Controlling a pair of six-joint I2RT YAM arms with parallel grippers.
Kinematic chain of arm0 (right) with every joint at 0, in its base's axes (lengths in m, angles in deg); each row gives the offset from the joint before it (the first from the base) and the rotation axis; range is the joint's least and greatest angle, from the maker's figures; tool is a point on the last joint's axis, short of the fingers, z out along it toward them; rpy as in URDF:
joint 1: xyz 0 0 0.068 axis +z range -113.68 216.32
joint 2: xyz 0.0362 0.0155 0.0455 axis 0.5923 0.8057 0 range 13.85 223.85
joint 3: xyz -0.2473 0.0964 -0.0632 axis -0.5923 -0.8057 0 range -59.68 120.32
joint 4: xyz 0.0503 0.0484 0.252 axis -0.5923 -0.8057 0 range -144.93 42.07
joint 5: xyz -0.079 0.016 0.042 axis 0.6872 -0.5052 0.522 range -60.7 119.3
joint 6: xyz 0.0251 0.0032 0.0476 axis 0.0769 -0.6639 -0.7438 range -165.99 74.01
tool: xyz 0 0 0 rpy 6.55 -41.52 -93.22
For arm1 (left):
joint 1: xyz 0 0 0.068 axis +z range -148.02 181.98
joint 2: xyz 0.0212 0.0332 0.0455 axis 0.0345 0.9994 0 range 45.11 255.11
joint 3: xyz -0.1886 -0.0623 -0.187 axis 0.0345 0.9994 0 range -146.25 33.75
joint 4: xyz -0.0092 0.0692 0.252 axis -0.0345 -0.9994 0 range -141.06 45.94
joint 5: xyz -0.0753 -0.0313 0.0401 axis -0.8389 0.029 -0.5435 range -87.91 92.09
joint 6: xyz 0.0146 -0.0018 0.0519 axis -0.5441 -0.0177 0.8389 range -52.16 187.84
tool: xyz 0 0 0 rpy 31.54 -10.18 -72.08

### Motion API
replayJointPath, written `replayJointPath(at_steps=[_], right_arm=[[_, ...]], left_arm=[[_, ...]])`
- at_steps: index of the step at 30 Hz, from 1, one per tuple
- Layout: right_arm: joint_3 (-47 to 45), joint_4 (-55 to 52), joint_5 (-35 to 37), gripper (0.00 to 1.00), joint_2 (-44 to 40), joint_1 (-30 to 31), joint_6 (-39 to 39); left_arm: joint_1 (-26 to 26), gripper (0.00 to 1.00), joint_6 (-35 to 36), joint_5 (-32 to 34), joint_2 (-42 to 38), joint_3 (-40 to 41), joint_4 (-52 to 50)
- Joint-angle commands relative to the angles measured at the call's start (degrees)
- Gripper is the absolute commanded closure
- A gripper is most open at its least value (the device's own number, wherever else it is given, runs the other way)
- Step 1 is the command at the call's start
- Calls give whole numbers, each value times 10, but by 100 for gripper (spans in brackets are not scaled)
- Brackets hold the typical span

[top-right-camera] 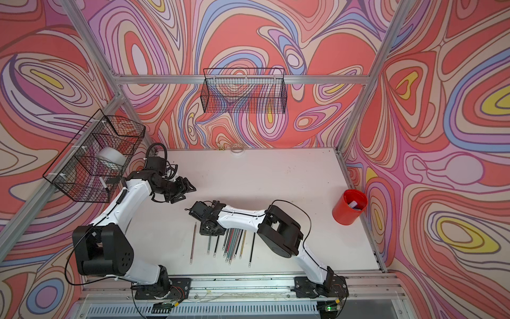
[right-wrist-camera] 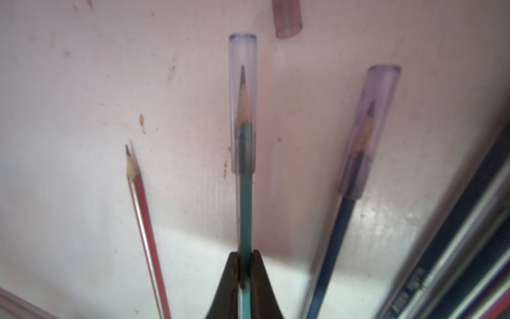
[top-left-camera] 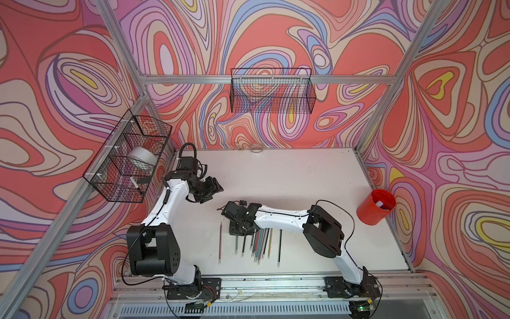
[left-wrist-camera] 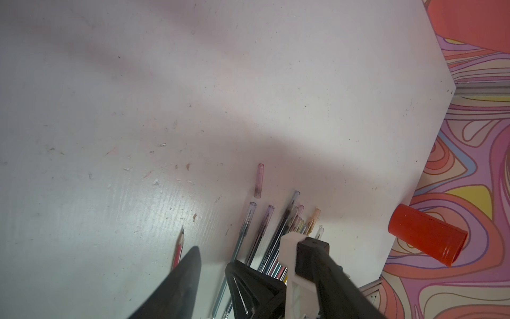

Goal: Remove the protective cover of the pencils
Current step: Pick up the pencil from the center of the board, then remove the protective sleeve from the pencil.

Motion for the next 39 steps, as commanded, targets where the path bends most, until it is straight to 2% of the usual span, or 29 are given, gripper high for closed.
replayJointPath(at_steps=[1, 6, 15, 27, 33, 39], right_arm=[[-42, 98, -11, 91, -54, 2, 25], [-124, 233, -56, 91, -95, 1, 36], [-183, 341, -92, 93, -127, -5, 48], [-219, 405, -114, 92, -142, -11, 35], [-219, 416, -119, 92, -141, -11, 34], [-221, 422, -121, 92, -141, -11, 31]], left_arm=[[2, 33, -3, -35, -26, 15, 6], [-10, 33, -15, -56, -51, 42, 18], [-34, 33, -25, -47, -82, 77, 25], [-48, 43, -20, -20, -93, 101, 22], [-55, 53, -18, -2, -90, 106, 23], [-56, 55, -14, 12, -83, 106, 21]])
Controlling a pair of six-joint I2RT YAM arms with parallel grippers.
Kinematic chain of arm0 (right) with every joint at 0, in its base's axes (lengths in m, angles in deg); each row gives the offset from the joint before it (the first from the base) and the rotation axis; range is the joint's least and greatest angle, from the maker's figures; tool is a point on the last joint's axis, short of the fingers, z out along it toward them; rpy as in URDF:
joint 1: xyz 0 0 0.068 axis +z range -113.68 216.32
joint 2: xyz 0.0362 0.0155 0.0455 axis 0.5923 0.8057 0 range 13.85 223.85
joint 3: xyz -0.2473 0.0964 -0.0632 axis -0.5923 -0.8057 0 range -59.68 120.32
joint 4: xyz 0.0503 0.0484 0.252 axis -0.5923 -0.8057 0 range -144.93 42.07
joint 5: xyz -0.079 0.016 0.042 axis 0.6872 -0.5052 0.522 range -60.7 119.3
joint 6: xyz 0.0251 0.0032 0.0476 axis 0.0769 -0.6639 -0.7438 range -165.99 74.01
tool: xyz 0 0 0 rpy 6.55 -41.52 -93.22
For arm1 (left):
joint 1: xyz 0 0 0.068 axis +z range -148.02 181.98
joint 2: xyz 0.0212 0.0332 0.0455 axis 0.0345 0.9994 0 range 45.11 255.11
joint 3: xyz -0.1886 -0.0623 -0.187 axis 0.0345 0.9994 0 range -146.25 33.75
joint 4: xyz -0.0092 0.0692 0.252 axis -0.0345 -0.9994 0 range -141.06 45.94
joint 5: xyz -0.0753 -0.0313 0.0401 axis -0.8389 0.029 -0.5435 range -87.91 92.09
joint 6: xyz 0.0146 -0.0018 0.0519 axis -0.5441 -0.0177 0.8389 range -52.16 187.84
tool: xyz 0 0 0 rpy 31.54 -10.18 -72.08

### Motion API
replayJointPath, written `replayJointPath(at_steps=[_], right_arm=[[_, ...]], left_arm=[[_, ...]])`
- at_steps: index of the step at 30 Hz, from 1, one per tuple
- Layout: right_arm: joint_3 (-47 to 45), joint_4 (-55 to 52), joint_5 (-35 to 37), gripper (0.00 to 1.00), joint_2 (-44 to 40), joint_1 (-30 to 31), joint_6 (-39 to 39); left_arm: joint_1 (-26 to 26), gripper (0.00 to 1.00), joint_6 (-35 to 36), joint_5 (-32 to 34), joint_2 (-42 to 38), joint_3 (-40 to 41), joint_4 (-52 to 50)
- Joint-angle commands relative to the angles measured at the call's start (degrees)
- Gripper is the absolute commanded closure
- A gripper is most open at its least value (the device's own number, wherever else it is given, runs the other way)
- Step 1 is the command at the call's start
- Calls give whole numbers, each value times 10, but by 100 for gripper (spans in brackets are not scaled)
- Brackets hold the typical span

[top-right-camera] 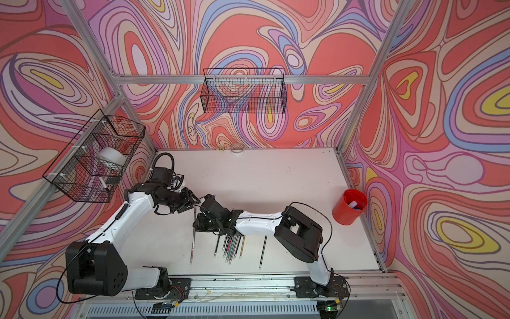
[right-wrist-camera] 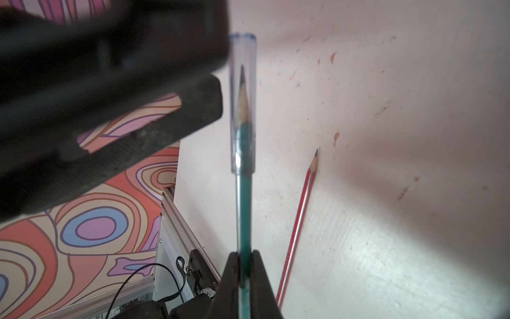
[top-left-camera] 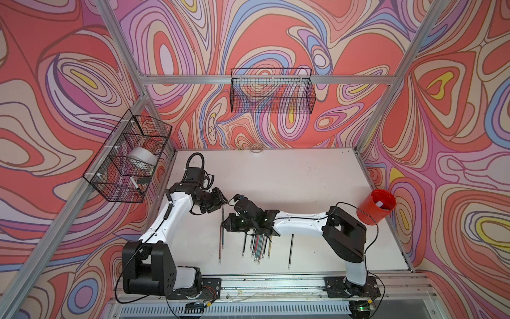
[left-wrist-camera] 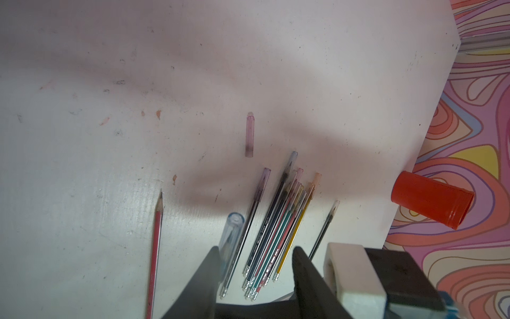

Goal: Remove the protective cover of the pencils
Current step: Remove the protective sleeve from the pencil.

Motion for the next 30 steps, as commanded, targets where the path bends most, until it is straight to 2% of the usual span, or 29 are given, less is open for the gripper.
replayJointPath(at_steps=[1, 9, 22, 30], right_arm=[[-6, 11, -4, 91, -17, 0, -3], [-3, 18, -11, 91, -13, 0, -5], [-4, 27, -17, 91, -11, 1, -8], [1, 22, -19, 91, -2, 1, -12]], left_arm=[[-4, 55, 3, 16, 0, 7, -1], [-8, 59, 5, 18, 6, 10, 4], [-10, 61, 10, 30, 17, 9, 7], [-10, 73, 10, 28, 17, 9, 7]])
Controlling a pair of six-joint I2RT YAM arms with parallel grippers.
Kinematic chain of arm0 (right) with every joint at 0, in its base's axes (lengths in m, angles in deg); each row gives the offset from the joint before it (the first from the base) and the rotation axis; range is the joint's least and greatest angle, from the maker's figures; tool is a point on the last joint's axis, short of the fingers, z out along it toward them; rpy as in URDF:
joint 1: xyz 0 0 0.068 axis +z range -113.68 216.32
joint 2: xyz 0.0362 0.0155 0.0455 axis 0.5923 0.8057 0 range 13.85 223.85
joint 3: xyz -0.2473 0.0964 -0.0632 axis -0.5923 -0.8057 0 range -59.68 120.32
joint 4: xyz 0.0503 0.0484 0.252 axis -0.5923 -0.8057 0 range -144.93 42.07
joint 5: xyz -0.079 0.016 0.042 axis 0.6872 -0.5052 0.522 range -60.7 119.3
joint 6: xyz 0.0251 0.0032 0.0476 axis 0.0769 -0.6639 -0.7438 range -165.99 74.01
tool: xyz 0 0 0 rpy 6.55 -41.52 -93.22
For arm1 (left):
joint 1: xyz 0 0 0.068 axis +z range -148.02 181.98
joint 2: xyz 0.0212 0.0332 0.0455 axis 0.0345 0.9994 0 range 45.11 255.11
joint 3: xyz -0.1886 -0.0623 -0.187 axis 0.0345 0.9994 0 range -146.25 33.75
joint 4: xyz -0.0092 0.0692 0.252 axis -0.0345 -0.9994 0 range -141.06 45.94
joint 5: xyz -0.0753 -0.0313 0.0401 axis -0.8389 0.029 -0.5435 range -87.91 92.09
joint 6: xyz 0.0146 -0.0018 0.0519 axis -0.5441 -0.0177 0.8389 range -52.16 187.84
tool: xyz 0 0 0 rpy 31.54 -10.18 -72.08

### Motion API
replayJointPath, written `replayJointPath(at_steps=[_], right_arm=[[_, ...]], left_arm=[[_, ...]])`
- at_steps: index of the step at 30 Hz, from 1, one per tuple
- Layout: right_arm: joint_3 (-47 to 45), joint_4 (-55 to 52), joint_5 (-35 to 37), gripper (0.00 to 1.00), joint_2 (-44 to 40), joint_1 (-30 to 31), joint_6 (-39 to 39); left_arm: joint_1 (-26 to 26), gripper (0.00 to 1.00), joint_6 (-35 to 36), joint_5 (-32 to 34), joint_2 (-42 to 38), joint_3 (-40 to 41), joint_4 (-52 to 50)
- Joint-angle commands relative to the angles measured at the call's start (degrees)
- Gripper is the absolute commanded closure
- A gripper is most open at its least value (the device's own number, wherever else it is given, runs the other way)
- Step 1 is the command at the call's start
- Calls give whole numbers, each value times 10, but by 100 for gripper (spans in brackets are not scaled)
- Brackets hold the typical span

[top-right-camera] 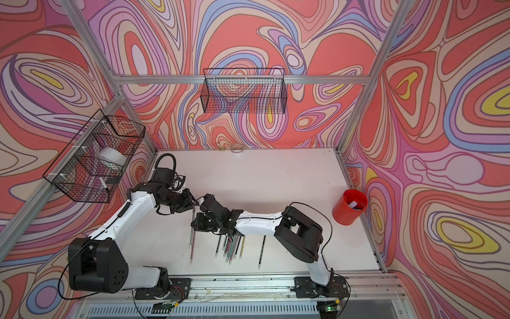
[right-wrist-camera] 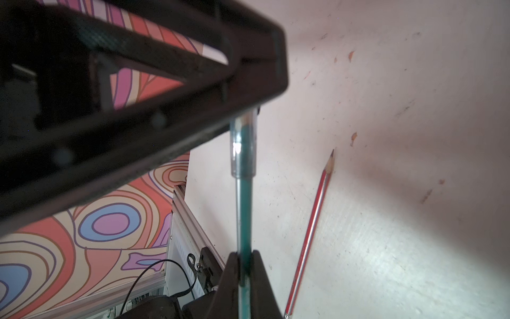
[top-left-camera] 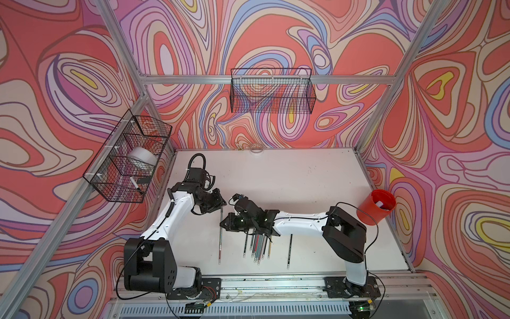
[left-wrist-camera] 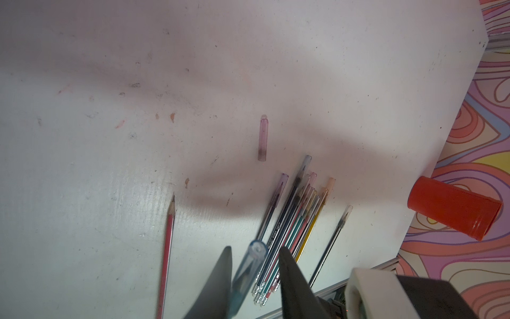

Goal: Remove the protective cover of the pencils
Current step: Remove the protective sleeve from the pencil.

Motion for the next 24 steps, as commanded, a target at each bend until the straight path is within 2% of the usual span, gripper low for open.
replayJointPath(at_steps=[1, 9, 18, 22, 24], right_arm=[[2, 3, -2, 91, -2, 1, -3], [2, -2, 2, 90, 0, 1, -5], [14, -11, -1, 77, 17, 1, -13], [23, -13, -7, 79, 28, 2, -17], [24, -13, -8, 88, 28, 1, -18]], left_arm=[[-3, 74, 7, 5, 4, 7, 5], [-3, 84, 5, 4, 8, 7, 5], [-3, 89, 5, 3, 8, 5, 4], [-3, 90, 5, 4, 9, 4, 4], [-3, 91, 5, 9, 10, 3, 2]])
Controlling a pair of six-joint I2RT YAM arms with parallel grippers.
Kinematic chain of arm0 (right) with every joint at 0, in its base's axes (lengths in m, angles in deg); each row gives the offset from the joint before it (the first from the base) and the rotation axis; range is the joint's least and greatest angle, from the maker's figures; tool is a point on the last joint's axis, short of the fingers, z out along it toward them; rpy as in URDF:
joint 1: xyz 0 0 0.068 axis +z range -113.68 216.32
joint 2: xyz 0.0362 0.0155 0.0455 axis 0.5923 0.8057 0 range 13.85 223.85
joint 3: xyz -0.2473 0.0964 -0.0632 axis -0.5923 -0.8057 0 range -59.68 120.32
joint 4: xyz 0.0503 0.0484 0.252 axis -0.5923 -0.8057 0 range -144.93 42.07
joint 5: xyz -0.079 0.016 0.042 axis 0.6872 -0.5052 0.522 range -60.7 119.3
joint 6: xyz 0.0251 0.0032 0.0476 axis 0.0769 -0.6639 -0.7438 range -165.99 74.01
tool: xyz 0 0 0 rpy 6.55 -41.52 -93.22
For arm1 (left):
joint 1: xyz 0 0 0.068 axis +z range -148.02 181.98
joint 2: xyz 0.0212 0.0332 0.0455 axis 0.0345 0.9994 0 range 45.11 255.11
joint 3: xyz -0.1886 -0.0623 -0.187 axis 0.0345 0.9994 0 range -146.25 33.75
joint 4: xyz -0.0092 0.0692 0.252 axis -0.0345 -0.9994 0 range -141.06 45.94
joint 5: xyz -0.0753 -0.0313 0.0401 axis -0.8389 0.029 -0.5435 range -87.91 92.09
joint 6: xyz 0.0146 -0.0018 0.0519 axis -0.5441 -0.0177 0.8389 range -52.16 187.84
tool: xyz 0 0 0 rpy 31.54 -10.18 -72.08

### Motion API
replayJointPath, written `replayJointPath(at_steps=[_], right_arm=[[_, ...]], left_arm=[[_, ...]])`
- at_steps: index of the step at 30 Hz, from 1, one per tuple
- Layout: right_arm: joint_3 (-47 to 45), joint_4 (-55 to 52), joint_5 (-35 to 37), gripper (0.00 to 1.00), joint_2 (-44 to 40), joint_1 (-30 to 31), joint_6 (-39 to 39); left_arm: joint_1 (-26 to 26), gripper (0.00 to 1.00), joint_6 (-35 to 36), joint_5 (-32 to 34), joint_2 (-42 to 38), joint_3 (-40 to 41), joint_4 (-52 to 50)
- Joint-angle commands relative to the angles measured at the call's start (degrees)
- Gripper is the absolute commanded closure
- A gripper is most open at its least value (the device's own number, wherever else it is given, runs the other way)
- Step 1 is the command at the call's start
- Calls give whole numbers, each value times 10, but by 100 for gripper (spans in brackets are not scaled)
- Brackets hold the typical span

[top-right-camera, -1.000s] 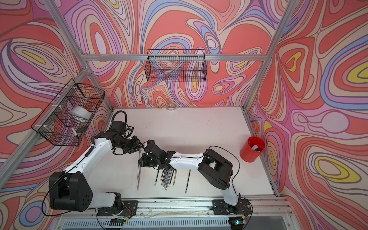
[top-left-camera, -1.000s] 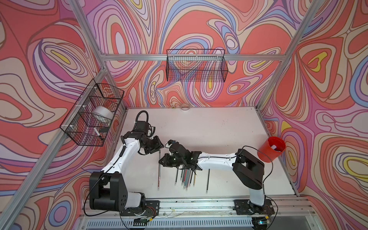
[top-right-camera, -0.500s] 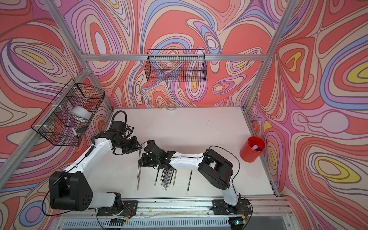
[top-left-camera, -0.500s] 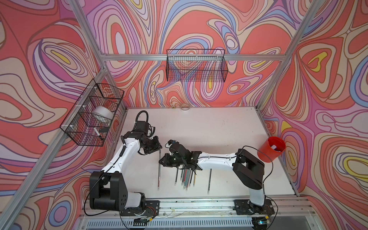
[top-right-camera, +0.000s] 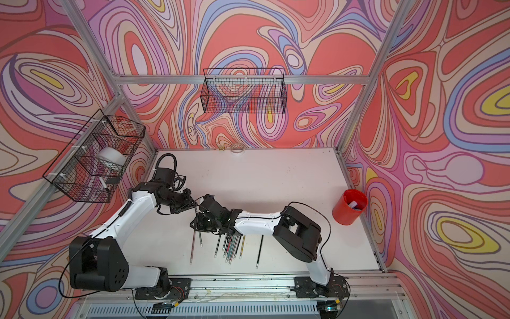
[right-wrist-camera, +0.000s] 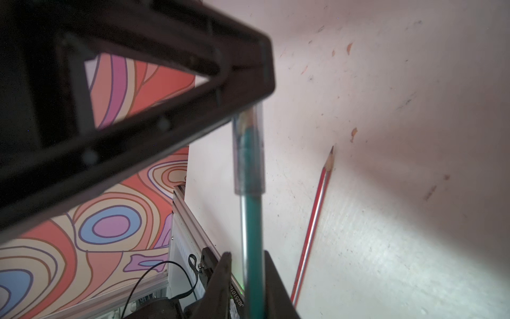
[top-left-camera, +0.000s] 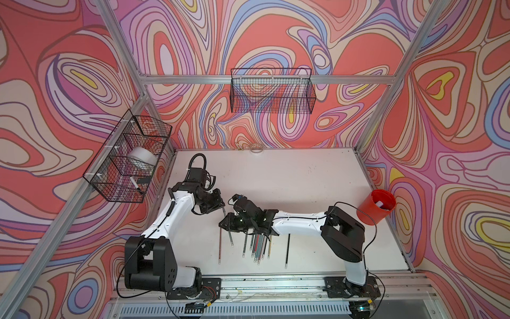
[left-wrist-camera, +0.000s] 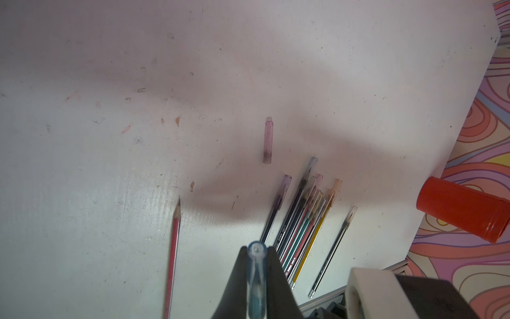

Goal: Remove the protective cover of the pencils
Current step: Remove the protective sleeve from the pencil, then place the pencil at the center of the board.

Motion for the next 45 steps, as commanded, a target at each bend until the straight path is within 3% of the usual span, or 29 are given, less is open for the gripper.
replayJointPath(at_steps=[1, 9, 18, 25, 34, 45], right_arm=[[11, -4, -4, 91, 14, 1, -2], [4, -4, -1, 98, 5, 8, 0], [7, -6, 3, 100, -1, 21, 6], [7, -17, 17, 100, -7, 30, 6], [62, -218, 93, 100, 30, 31, -34], [114, -313, 102, 100, 85, 42, -73]], left_arm=[[-2, 91, -4, 3, 5, 3, -1], [-1, 94, -15, 83, 15, -19, -3], [-1, 99, -30, 107, 68, -91, -23], [-1, 100, -49, 123, 89, -99, -7], [-1, 100, -55, 146, 135, -93, 11], [-1, 100, -56, 146, 168, -78, 26]])
